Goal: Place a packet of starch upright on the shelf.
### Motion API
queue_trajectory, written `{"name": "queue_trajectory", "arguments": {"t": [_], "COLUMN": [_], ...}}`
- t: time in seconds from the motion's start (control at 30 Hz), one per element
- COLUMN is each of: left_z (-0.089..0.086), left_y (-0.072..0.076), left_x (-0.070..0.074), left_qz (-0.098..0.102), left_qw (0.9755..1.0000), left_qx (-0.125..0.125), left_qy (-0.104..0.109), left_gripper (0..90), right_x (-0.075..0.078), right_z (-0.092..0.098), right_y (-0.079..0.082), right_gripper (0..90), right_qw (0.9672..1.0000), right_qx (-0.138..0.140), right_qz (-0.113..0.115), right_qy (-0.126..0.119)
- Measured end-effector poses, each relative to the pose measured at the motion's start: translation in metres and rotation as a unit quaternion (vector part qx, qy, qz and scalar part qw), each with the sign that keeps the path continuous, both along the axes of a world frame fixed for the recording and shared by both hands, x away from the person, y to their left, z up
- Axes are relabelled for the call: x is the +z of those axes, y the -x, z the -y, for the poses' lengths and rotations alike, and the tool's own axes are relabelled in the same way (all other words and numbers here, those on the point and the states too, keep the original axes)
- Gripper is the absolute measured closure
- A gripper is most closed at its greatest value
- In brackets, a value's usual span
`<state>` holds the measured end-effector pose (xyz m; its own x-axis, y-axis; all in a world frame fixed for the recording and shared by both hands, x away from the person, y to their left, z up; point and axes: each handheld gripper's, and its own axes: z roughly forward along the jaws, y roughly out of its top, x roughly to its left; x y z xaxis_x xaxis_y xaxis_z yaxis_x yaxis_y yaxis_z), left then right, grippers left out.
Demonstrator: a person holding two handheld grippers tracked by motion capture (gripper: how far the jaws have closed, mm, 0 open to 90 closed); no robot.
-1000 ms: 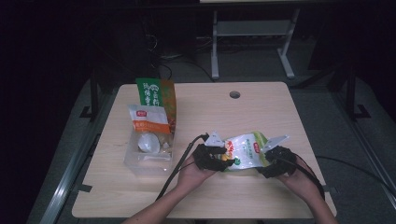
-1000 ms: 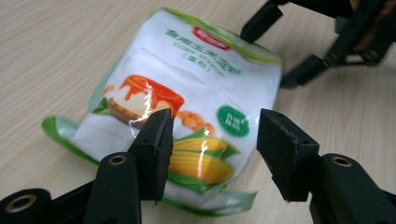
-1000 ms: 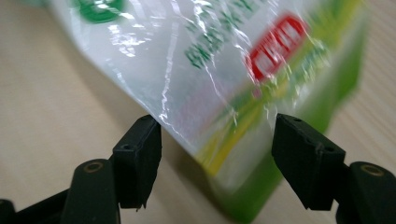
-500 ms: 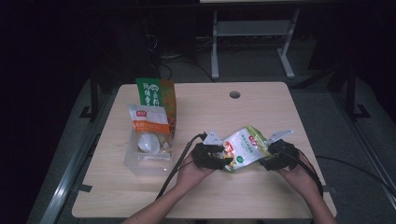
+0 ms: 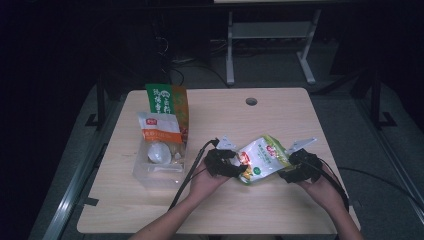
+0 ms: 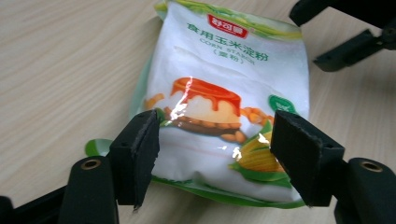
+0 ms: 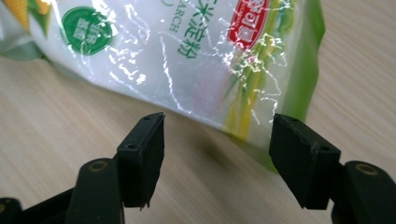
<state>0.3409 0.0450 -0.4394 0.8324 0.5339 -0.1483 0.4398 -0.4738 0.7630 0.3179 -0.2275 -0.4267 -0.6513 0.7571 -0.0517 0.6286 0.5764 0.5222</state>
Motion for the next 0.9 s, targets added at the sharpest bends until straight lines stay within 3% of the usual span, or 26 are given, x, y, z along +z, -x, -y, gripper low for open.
{"name": "queue_trajectory", "arguments": {"t": [0.2, 0.3, 0.43, 0.53, 0.63, 0.77, 0.9], "left_z": [0.0, -0.004, -0.005, -0.004, -0.002, 0.0, -0.001], "left_y": [0.007, 0.003, -0.007, -0.01, -0.011, -0.006, 0.0], "left_x": [0.001, 0.002, 0.003, 0.0, -0.003, -0.002, -0.002], "left_qz": [-0.01, 0.001, 0.0, -0.01, -0.021, -0.031, -0.039], "left_qw": [0.9998, 1.0, 1.0, 0.9999, 0.9997, 0.9995, 0.9991], "left_qx": [-0.018, -0.007, 0.006, 0.006, 0.004, 0.002, -0.006], "left_qy": [-0.002, 0.005, 0.006, 0.003, 0.014, 0.009, 0.015], "left_gripper": [34.7, 34.0, 29.7, 29.8, 29.3, 28.9, 30.5], "right_x": [0.004, 0.004, 0.001, 0.0, 0.0, 0.0, 0.0], "right_z": [-0.003, -0.007, -0.012, -0.01, -0.011, -0.012, -0.01], "right_y": [-0.014, -0.014, -0.008, -0.01, -0.015, -0.02, -0.021], "right_gripper": [37.6, 36.2, 34.9, 34.3, 36.0, 37.5, 37.0], "right_qw": [0.9996, 0.9999, 0.9999, 1.0, 0.9999, 0.9995, 0.9996], "right_qx": [-0.025, -0.011, 0.007, 0.003, -0.006, -0.018, -0.024], "right_qz": [0.008, 0.007, 0.003, -0.001, 0.005, 0.012, 0.009], "right_qy": [-0.009, -0.007, 0.01, 0.005, 0.012, 0.023, 0.013]}}
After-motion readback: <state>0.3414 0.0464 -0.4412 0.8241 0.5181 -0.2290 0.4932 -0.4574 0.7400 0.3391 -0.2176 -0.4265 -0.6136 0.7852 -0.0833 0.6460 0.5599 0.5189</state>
